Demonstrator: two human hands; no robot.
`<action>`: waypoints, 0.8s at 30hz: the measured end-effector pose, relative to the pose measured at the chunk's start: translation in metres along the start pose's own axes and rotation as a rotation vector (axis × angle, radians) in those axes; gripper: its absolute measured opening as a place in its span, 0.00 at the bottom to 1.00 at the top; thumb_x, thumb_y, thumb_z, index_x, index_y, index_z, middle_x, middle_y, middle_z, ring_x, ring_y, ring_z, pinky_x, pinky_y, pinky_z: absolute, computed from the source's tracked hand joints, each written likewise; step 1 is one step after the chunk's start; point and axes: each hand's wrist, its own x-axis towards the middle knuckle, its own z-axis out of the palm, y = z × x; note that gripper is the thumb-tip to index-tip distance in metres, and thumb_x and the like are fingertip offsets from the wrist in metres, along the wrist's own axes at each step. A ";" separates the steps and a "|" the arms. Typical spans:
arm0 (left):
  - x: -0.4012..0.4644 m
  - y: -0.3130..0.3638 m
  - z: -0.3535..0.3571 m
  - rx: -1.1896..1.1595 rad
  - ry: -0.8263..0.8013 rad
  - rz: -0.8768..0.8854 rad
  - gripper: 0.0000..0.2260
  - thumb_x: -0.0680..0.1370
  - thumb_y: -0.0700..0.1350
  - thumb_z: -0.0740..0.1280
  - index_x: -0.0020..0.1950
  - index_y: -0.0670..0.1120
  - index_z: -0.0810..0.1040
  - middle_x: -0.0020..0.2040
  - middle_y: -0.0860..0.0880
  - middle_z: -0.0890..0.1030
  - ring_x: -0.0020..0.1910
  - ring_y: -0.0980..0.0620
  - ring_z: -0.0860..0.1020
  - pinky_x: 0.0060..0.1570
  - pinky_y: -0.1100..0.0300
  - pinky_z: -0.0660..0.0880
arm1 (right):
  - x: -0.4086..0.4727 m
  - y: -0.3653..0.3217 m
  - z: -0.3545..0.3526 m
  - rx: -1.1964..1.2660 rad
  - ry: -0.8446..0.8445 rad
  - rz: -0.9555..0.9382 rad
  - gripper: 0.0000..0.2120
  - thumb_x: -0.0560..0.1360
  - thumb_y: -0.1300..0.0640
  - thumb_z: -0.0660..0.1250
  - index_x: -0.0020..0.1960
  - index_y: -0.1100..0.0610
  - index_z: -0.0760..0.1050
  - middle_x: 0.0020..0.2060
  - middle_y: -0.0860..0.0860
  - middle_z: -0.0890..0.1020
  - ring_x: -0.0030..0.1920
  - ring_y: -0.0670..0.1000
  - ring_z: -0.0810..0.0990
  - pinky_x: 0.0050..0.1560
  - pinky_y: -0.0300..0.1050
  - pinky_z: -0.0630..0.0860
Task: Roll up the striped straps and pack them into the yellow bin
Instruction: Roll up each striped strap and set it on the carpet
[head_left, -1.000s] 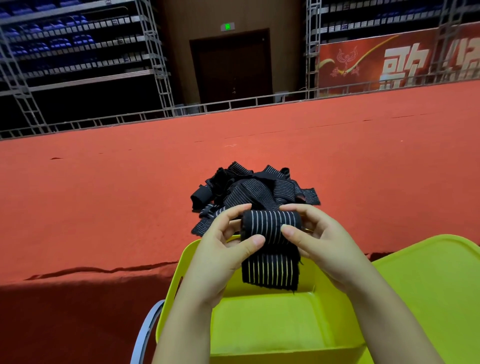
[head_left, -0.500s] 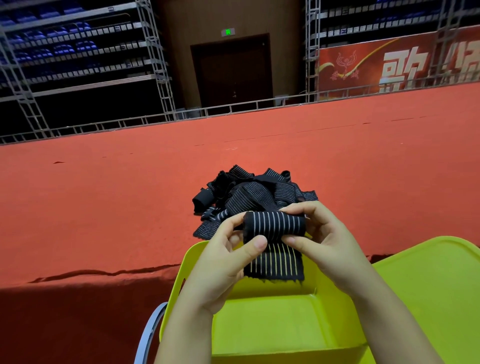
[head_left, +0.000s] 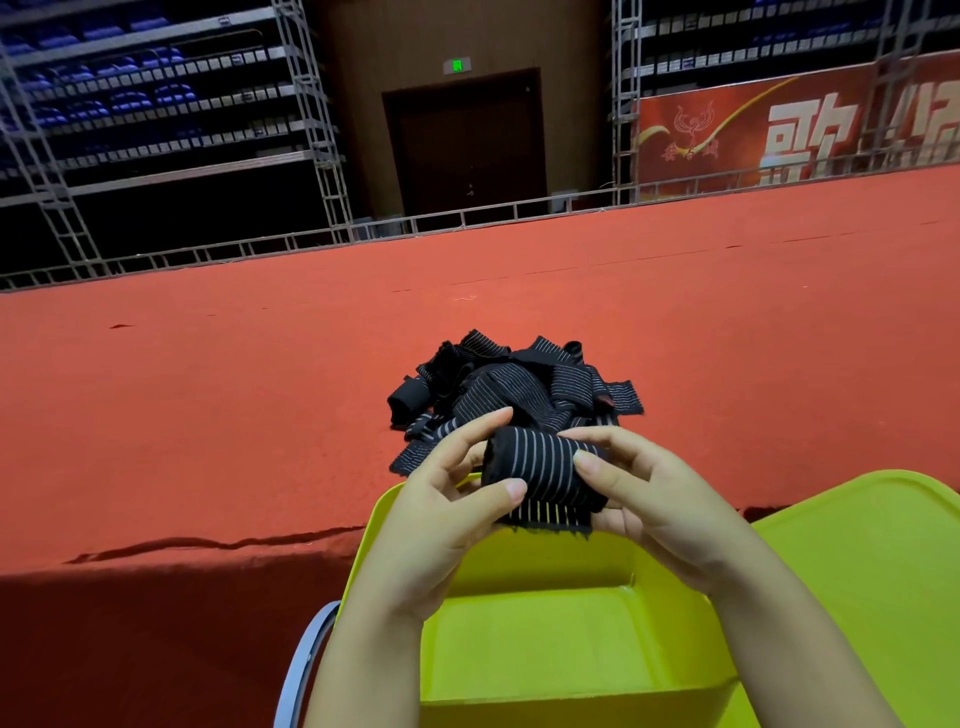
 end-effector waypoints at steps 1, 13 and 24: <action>0.001 -0.001 0.000 -0.052 0.005 -0.005 0.25 0.67 0.38 0.72 0.62 0.56 0.80 0.57 0.46 0.82 0.54 0.48 0.81 0.48 0.54 0.79 | 0.000 0.000 0.001 0.016 0.010 -0.028 0.18 0.68 0.52 0.74 0.56 0.57 0.79 0.53 0.57 0.81 0.51 0.54 0.83 0.43 0.47 0.80; 0.010 -0.017 0.018 -0.346 0.198 -0.077 0.17 0.70 0.39 0.74 0.57 0.40 0.78 0.54 0.43 0.84 0.52 0.49 0.83 0.46 0.61 0.80 | 0.005 0.024 0.036 -0.035 0.279 -0.248 0.17 0.69 0.64 0.73 0.54 0.52 0.75 0.49 0.48 0.81 0.44 0.45 0.82 0.44 0.42 0.79; 0.010 -0.010 0.016 0.099 0.151 0.151 0.17 0.75 0.35 0.70 0.60 0.52 0.79 0.54 0.56 0.84 0.55 0.59 0.80 0.50 0.66 0.76 | 0.005 0.024 0.036 -0.222 0.267 -0.251 0.17 0.69 0.61 0.75 0.54 0.49 0.76 0.49 0.44 0.84 0.51 0.41 0.81 0.50 0.38 0.77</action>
